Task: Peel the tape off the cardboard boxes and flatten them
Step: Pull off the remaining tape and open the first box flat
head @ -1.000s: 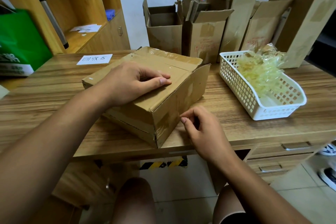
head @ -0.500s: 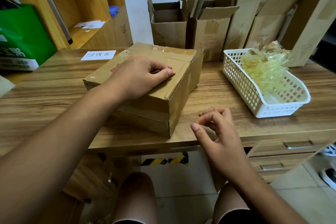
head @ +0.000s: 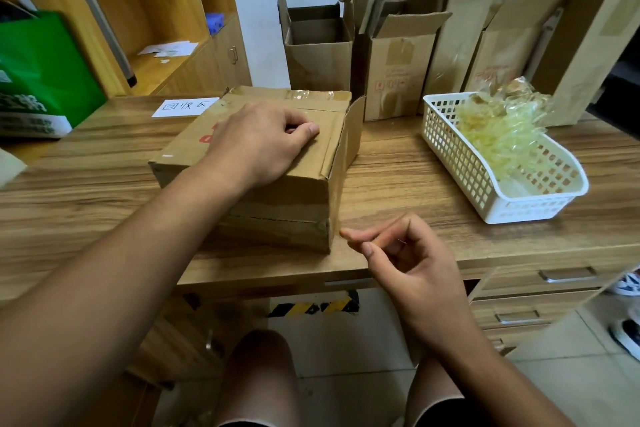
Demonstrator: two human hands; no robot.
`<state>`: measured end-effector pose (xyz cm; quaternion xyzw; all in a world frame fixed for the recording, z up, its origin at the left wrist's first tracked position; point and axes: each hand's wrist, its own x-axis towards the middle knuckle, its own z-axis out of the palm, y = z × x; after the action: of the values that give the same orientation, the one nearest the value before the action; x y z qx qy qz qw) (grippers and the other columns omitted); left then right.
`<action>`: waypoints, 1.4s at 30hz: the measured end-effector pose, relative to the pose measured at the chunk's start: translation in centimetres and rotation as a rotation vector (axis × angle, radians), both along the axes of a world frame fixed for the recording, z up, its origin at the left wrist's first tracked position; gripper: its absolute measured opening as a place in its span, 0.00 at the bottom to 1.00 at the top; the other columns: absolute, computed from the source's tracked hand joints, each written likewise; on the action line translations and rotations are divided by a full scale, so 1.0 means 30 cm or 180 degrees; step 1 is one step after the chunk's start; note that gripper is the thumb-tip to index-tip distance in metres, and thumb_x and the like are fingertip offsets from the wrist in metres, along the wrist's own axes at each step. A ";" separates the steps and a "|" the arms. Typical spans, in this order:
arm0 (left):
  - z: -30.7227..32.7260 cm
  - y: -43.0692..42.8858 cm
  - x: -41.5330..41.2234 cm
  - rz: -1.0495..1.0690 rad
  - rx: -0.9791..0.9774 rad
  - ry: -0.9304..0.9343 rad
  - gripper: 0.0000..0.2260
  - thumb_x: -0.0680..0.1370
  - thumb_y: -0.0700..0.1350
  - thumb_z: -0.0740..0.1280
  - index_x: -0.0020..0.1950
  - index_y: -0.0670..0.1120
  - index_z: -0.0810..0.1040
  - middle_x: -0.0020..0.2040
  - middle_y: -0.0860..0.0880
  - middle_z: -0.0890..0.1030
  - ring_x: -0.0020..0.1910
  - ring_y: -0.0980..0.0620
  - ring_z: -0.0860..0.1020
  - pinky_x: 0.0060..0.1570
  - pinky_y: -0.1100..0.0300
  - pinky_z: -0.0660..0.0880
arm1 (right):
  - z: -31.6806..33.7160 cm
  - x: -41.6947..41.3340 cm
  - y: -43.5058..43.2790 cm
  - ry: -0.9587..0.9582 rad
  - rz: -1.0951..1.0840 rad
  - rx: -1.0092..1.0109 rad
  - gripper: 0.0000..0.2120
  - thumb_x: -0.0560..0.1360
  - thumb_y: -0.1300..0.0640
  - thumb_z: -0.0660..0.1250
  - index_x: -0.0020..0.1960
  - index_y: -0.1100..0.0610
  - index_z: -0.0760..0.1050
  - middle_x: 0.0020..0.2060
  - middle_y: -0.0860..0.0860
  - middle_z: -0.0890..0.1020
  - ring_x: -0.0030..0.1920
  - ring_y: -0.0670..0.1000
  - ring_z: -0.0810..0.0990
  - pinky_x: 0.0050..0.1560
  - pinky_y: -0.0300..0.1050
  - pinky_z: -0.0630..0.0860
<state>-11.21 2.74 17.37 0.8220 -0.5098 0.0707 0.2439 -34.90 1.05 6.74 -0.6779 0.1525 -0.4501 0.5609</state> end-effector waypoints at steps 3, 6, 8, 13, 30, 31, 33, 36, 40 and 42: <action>-0.011 -0.004 -0.010 0.0065 -0.0071 -0.0130 0.16 0.80 0.65 0.60 0.60 0.62 0.82 0.56 0.54 0.84 0.48 0.51 0.74 0.37 0.57 0.67 | 0.008 -0.007 0.027 -0.0244 0.0008 0.0017 0.06 0.76 0.63 0.68 0.44 0.55 0.73 0.43 0.53 0.85 0.49 0.56 0.87 0.51 0.45 0.82; -0.010 -0.003 -0.022 0.0126 -0.0121 -0.0227 0.16 0.80 0.64 0.60 0.60 0.61 0.82 0.56 0.52 0.84 0.50 0.47 0.75 0.32 0.59 0.55 | 0.011 -0.004 0.025 -0.0067 0.0124 -0.0030 0.07 0.76 0.58 0.69 0.46 0.49 0.72 0.43 0.51 0.84 0.48 0.56 0.86 0.51 0.47 0.82; -0.012 -0.002 -0.026 0.0102 -0.0118 -0.0238 0.16 0.80 0.64 0.60 0.60 0.61 0.81 0.56 0.51 0.84 0.54 0.45 0.77 0.33 0.57 0.55 | 0.009 -0.007 0.002 0.0157 0.0035 0.0149 0.09 0.73 0.53 0.71 0.46 0.46 0.71 0.44 0.51 0.83 0.49 0.55 0.85 0.52 0.50 0.81; -0.009 -0.006 -0.026 0.0152 0.0007 -0.0178 0.18 0.80 0.65 0.59 0.61 0.60 0.81 0.56 0.51 0.83 0.49 0.50 0.73 0.34 0.55 0.59 | 0.012 0.002 -0.029 0.0847 -0.0197 -0.0145 0.19 0.68 0.44 0.76 0.51 0.42 0.69 0.48 0.47 0.80 0.46 0.48 0.82 0.48 0.44 0.81; 0.011 0.069 0.007 -0.1121 0.1427 -0.0366 0.37 0.69 0.78 0.55 0.75 0.74 0.44 0.81 0.60 0.49 0.80 0.54 0.48 0.78 0.47 0.45 | 0.027 0.072 -0.041 0.1172 -0.0820 -0.1129 0.13 0.76 0.61 0.73 0.47 0.47 0.72 0.40 0.43 0.79 0.42 0.47 0.79 0.38 0.32 0.71; 0.008 0.061 -0.001 -0.1068 0.1406 -0.0390 0.37 0.70 0.77 0.56 0.76 0.73 0.45 0.81 0.59 0.50 0.80 0.52 0.48 0.78 0.46 0.46 | 0.023 0.073 -0.028 0.1159 -0.0800 -0.1162 0.12 0.76 0.62 0.73 0.47 0.48 0.72 0.39 0.43 0.78 0.42 0.48 0.78 0.38 0.32 0.71; 0.005 0.045 -0.018 -0.0977 0.1383 -0.0464 0.37 0.71 0.76 0.56 0.77 0.71 0.46 0.82 0.58 0.50 0.81 0.51 0.49 0.78 0.45 0.47 | 0.019 0.079 0.005 0.1141 -0.0727 -0.1250 0.11 0.76 0.62 0.72 0.47 0.49 0.73 0.38 0.43 0.77 0.41 0.48 0.77 0.38 0.33 0.71; 0.005 0.029 -0.042 -0.0862 0.1358 -0.0499 0.37 0.73 0.75 0.57 0.78 0.69 0.47 0.82 0.57 0.51 0.81 0.49 0.50 0.78 0.44 0.48 | 0.022 0.096 0.053 0.1152 -0.0539 -0.1317 0.11 0.76 0.61 0.72 0.47 0.49 0.72 0.39 0.43 0.76 0.42 0.48 0.76 0.39 0.37 0.73; 0.005 0.019 -0.058 -0.0779 0.1311 -0.0434 0.38 0.73 0.73 0.60 0.79 0.67 0.49 0.82 0.56 0.52 0.81 0.48 0.50 0.77 0.43 0.48 | 0.024 0.107 0.077 0.1205 -0.0392 -0.1368 0.10 0.77 0.58 0.71 0.48 0.48 0.71 0.40 0.42 0.76 0.44 0.47 0.76 0.41 0.40 0.75; 0.012 0.019 -0.060 -0.0793 0.1255 -0.0385 0.38 0.73 0.73 0.62 0.79 0.66 0.51 0.82 0.55 0.54 0.80 0.48 0.52 0.77 0.43 0.50 | 0.024 0.103 0.064 0.1158 -0.0480 -0.1255 0.12 0.76 0.54 0.72 0.48 0.44 0.69 0.40 0.43 0.76 0.44 0.47 0.76 0.41 0.38 0.73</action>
<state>-13.01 3.32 17.72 0.7787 -0.6249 -0.0117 0.0545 -31.80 2.98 7.47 -0.8304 0.2101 -0.3824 0.3465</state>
